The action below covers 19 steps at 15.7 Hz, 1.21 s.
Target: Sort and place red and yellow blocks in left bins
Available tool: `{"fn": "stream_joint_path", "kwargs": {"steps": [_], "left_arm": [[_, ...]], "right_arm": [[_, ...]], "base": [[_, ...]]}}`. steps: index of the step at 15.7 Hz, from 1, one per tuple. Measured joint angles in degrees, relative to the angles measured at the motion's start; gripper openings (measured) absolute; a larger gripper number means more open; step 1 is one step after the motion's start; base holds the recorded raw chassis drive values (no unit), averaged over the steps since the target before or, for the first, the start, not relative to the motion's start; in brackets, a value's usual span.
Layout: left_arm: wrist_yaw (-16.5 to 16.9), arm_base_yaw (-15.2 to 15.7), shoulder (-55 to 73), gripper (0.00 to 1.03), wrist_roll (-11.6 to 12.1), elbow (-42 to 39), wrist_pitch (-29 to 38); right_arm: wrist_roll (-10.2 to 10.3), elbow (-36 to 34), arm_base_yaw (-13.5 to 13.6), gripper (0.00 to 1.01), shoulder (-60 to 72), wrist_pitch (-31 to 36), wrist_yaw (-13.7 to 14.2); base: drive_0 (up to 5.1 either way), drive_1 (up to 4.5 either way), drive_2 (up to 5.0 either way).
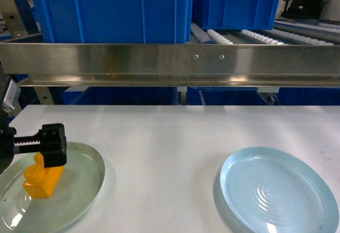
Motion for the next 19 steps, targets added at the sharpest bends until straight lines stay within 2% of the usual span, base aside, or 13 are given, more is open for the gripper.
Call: {"fn": "stream_joint_path", "kwargs": {"steps": [2,6,7,12,13,16,19], "left_arm": [[-0.8,-0.1,4.2,0.98,-0.2,-0.1,3.3],[0.2,-0.2,11.1,0.98,-2.6,-0.1,7.1],[0.2,-0.2,12.1,0.94,-2.9,-0.1,8.2],[0.5,-0.5,11.6,0.34,-2.9,-0.4,10.2],[0.9,-0.4,9.5,0.28,-2.7,-0.8,9.3],[4.0,0.3,-3.0,0.27,-1.6,-3.3,4.8],[7.8,1.6,-23.3,0.27,0.6,-4.7,-2.8]], "right_arm": [[0.0,0.0,0.0,0.28,0.0,0.0,0.0],[0.0,0.0,0.0,0.28,0.0,0.0,0.0],[0.0,0.0,0.0,0.28,0.0,0.0,0.0],[0.0,0.0,0.0,0.28,0.0,0.0,0.0],[0.0,0.0,0.0,0.28,0.0,0.0,0.0],[0.0,0.0,0.0,0.28,0.0,0.0,0.0],[0.0,0.0,0.0,0.28,0.0,0.0,0.0]], "base": [[0.0,0.0,0.0],[0.0,0.0,0.0],[0.0,0.0,0.0],[0.0,0.0,0.0],[0.0,0.0,0.0],[0.0,0.0,0.0],[0.0,0.0,0.0]]}}
